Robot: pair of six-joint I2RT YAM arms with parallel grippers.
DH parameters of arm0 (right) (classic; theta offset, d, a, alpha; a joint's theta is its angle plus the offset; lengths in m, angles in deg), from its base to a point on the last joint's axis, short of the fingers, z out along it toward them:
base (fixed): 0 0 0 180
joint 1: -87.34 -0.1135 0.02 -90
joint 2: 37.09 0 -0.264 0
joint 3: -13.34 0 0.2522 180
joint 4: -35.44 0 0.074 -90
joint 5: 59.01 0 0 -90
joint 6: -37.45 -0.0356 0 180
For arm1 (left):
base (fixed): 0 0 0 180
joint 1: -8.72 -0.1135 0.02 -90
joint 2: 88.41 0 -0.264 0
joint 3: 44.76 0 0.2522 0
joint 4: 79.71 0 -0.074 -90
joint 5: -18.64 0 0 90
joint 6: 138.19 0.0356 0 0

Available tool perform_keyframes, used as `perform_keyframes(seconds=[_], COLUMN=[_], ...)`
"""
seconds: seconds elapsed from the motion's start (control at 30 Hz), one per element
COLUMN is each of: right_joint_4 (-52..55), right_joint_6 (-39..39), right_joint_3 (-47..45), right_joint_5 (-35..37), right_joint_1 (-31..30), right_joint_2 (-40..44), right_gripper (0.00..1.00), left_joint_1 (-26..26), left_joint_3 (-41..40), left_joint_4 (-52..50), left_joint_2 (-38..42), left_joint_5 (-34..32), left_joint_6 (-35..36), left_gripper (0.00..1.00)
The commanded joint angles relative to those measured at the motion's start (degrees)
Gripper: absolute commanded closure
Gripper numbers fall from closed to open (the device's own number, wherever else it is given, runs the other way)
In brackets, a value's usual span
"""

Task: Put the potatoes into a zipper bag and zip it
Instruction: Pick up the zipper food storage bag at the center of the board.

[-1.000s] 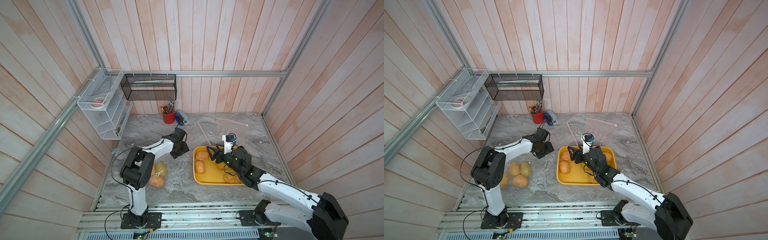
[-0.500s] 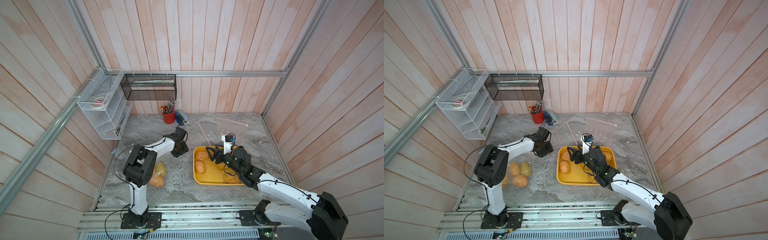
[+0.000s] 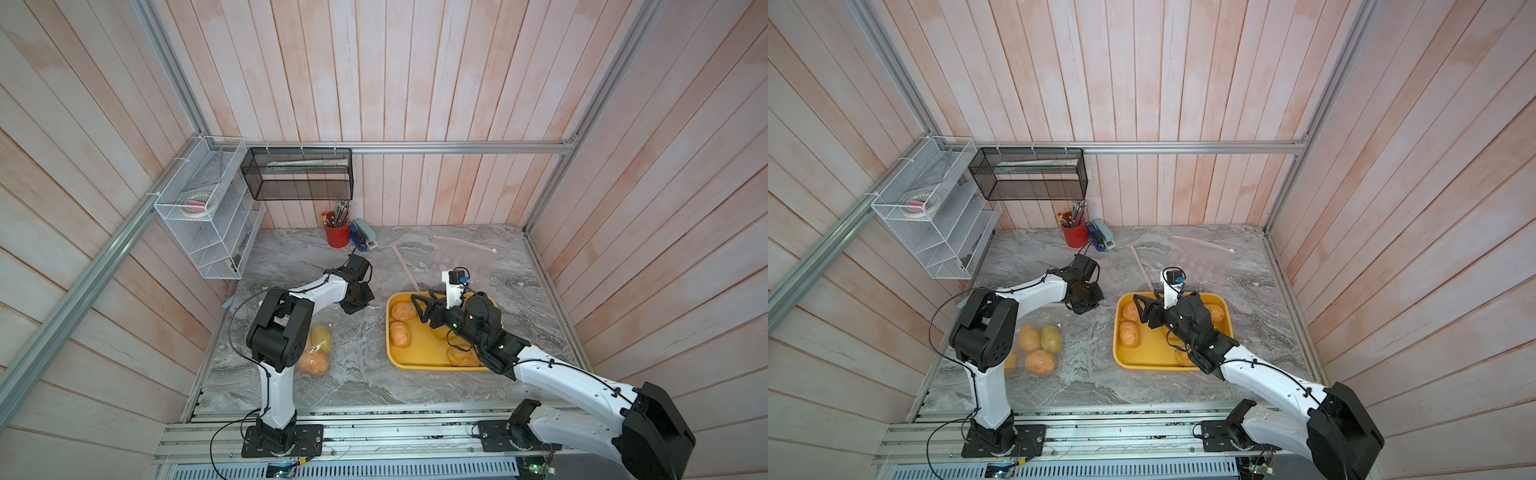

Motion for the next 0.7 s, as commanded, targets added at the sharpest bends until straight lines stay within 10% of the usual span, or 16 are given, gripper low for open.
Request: perform_keyframes(seconds=[0.0, 0.67], right_joint_4=[-0.11, -2.10], right_joint_6=[-0.37, -5.08], right_joint_3=[0.42, -0.22], right_joint_5=[-0.80, -4.56], right_joint_1=[0.29, 1.06], right_joint_2=[-0.39, -0.18], right_gripper=[0.27, 0.27], left_joint_1=[-0.74, -3.11], left_joint_3=[0.87, -7.41], left_joint_4=[-0.30, 1.86], left_joint_2=[0.50, 31.73], left_joint_5=[1.36, 3.16], left_joint_6=[0.52, 3.89], left_gripper=[1.00, 1.00])
